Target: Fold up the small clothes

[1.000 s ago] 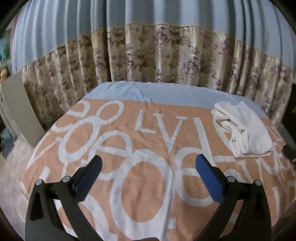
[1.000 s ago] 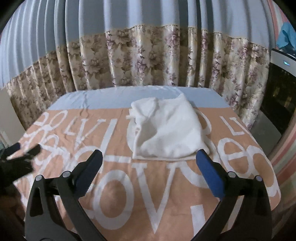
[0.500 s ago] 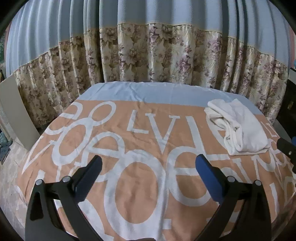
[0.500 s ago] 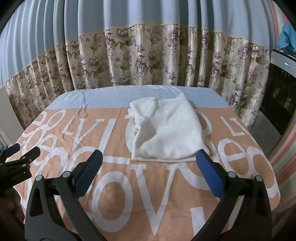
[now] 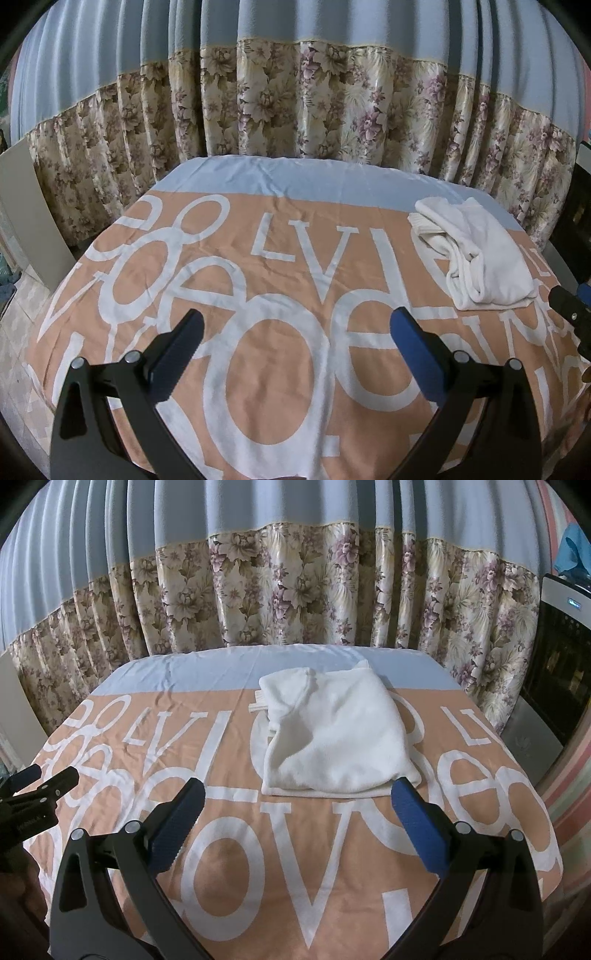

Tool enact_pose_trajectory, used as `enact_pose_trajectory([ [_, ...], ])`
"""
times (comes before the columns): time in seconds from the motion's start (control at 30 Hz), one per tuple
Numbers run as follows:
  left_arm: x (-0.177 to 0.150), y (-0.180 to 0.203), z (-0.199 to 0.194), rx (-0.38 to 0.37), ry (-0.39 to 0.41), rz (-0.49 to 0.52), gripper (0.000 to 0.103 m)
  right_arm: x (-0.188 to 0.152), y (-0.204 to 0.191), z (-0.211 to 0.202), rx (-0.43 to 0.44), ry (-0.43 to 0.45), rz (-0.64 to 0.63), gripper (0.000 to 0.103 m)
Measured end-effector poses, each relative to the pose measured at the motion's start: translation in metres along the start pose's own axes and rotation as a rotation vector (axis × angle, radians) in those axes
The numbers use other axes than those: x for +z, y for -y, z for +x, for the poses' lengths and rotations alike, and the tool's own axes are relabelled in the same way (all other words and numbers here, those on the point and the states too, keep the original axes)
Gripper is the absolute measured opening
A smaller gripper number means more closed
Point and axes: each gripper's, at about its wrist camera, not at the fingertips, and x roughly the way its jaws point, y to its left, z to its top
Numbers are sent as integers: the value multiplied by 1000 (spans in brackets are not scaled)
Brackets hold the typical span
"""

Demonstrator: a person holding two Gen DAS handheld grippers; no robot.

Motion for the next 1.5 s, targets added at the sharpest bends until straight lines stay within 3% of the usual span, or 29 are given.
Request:
enact_pose_trajectory([
  [1.5,-4,0,-4,11,17,22,101,-9,0,6,17,-16,6,100],
])
